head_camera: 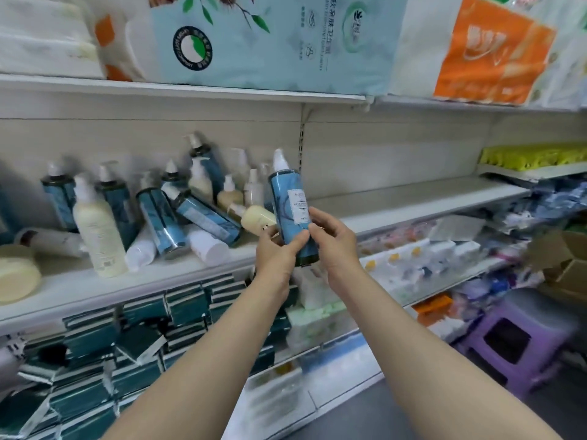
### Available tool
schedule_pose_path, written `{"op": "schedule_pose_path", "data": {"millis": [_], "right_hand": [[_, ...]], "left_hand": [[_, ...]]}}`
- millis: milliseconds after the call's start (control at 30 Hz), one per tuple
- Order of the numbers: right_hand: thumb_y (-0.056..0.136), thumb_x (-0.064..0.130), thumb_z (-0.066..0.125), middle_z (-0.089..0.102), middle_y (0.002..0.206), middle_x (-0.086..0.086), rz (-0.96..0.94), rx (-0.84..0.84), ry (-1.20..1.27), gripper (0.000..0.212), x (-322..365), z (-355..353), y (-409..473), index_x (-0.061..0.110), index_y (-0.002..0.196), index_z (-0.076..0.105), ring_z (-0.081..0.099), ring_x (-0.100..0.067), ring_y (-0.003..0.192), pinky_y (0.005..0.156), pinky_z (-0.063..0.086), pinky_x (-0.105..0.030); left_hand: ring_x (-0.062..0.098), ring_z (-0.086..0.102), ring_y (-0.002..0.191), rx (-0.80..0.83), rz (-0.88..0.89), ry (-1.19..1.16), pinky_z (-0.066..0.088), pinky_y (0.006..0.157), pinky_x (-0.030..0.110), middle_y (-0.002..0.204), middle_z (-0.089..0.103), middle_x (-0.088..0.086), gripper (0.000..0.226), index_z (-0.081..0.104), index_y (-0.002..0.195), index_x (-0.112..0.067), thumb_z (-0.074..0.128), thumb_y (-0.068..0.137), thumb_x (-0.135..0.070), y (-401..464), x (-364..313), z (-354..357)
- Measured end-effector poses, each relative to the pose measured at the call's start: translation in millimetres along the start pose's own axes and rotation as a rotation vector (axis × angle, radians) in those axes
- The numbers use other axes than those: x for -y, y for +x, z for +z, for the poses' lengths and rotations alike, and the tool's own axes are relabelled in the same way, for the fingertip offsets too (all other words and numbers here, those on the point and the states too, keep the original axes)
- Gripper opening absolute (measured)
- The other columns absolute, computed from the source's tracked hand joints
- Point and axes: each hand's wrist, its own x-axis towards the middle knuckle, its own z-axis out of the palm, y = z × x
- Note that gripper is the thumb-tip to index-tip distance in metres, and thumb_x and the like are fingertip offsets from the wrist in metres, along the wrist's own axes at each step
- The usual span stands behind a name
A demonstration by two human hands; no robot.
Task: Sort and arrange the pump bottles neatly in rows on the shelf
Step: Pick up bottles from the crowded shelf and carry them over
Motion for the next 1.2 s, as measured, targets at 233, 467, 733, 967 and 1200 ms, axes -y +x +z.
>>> {"op": "schedule_pose_path", "data": {"millis": [233, 467, 733, 967, 1200], "right_hand": [[0.1, 0.023, 0.061, 0.076, 0.112, -0.005, 0.109, 0.037, 0.072, 0.027, -11.3, -9.4, 47.9, 0.017, 0.124, 0.071, 0.073, -0.021, 0.102, 0.077, 0.061, -0.029], [0.096, 0.038, 0.061, 0.074, 0.118, -0.004, 0.04, 0.098, -0.007, 0.034, -14.7, -21.2, 118.5, 0.02, 0.122, 0.071, 0.069, -0.023, 0.113, 0.104, 0.051, -0.047], [0.088, 0.032, 0.072, 0.073, 0.12, -0.008, 0.037, 0.078, 0.011, 0.046, -33.2, -42.4, 179.6, 0.017, 0.131, 0.064, 0.069, -0.026, 0.113, 0.099, 0.055, -0.047], [0.084, 0.03, 0.075, 0.072, 0.118, -0.017, 0.064, 0.093, 0.114, 0.049, -40.0, -99.3, 222.1, 0.008, 0.126, 0.067, 0.068, -0.031, 0.111, 0.097, 0.056, -0.045], [0.092, 0.013, 0.07, 0.07, 0.122, -0.019, 0.094, 0.073, 0.14, 0.044, -40.0, -210.1, 263.6, 0.003, 0.133, 0.059, 0.07, -0.025, 0.104, 0.095, 0.056, -0.039]], "left_hand": [[0.008, 0.068, 0.099, 0.015, 0.124, 0.135, 0.057, 0.08, 0.022, 0.11, 0.071, -0.008, 0.047, 0.061, 0.121, -0.029, 0.082, 0.079, -0.021, 36.9, 13.7, 30.9], [0.008, 0.061, 0.118, 0.108, 0.044, -0.036, 0.047, 0.107, 0.038, 0.129, 0.065, -0.013, 0.035, 0.056, 0.136, -0.038, 0.047, 0.103, -0.035, 101.1, 26.5, 61.1], [0.015, 0.065, 0.114, 0.08, -0.005, -0.061, 0.053, 0.1, 0.041, 0.125, 0.067, -0.003, 0.032, 0.063, 0.121, -0.038, 0.046, 0.104, -0.017, 160.5, 40.2, 84.8], [0.021, 0.069, 0.105, 0.209, -0.134, -0.126, 0.055, 0.094, 0.034, 0.123, 0.068, 0.011, 0.044, 0.05, 0.142, -0.006, 0.057, 0.098, -0.01, 185.6, 58.7, 136.1], [0.021, 0.07, 0.095, 0.213, -0.19, -0.158, 0.055, 0.079, 0.032, 0.116, 0.07, 0.01, 0.035, 0.056, 0.126, -0.012, 0.063, 0.092, -0.006, 175.9, 98.2, 233.9]]}}
